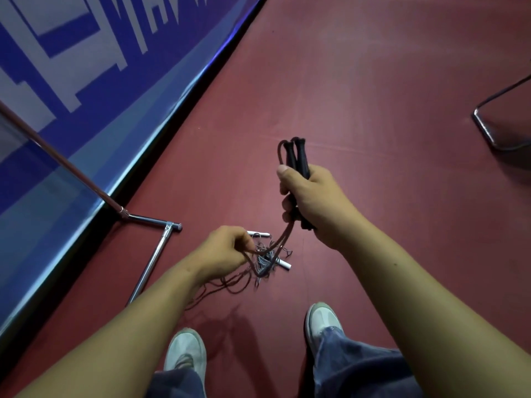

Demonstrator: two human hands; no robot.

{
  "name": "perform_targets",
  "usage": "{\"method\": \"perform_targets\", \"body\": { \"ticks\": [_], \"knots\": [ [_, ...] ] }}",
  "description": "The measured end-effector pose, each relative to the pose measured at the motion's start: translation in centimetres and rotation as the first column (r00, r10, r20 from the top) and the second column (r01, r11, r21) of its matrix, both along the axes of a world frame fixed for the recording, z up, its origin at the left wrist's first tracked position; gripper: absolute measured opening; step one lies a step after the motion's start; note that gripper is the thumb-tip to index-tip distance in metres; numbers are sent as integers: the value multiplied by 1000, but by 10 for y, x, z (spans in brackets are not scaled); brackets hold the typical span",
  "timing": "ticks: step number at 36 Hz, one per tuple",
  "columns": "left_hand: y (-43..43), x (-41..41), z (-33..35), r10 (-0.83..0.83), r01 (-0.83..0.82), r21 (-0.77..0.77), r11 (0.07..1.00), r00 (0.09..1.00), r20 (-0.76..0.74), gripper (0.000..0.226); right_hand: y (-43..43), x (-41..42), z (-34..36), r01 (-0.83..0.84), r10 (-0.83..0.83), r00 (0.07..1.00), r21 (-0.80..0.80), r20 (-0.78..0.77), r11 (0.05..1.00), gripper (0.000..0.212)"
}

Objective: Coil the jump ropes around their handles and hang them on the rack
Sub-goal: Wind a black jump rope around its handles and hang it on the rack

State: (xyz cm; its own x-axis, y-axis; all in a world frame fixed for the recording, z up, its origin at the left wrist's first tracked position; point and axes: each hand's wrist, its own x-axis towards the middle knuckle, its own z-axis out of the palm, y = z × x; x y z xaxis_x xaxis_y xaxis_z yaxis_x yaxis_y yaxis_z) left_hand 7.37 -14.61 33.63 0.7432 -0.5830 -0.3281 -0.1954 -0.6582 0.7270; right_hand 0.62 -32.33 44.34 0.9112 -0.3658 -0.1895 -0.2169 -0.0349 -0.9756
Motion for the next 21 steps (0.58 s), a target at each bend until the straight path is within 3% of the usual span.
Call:
{"method": "perform_targets", "body": {
  "ticks": [2, 7, 10, 13, 16, 18, 21],
  "knots": [
    [-9, -4, 9, -47, 47, -16, 999, 999, -12, 38, 3, 1, 0, -19, 19, 1000, 16, 3, 1000, 27],
    [-13, -13, 31, -233, 236, 216, 948, 972, -38, 71, 6, 3, -3, -3, 3, 1000, 81, 5, 997, 26],
    [-16, -18, 52, -140, 134, -50, 990, 977, -160, 62, 6, 1, -7, -33, 33, 999, 21, -22, 999, 24],
    [-21, -18, 65, -100, 7, -300, 954, 950, -295, 47, 6, -1, -9, -58, 59, 997, 36, -45, 998, 23],
    [-29, -25, 72, -58, -58, -408, 911, 962, -266, 30, 2, -1, -7, -60, 63, 997, 77, -34, 995, 25],
    [-35, -32, 75, -19, -116, -440, 890, 957, -290, 34, -1, -2, -5, -48, 51, 998, 74, -44, 996, 28],
    [-42, -41, 74, 46, -148, -406, 902, 967, -251, 34, -5, -4, -3, -25, 20, 996, -54, -90, 998, 39]
  ]
}}
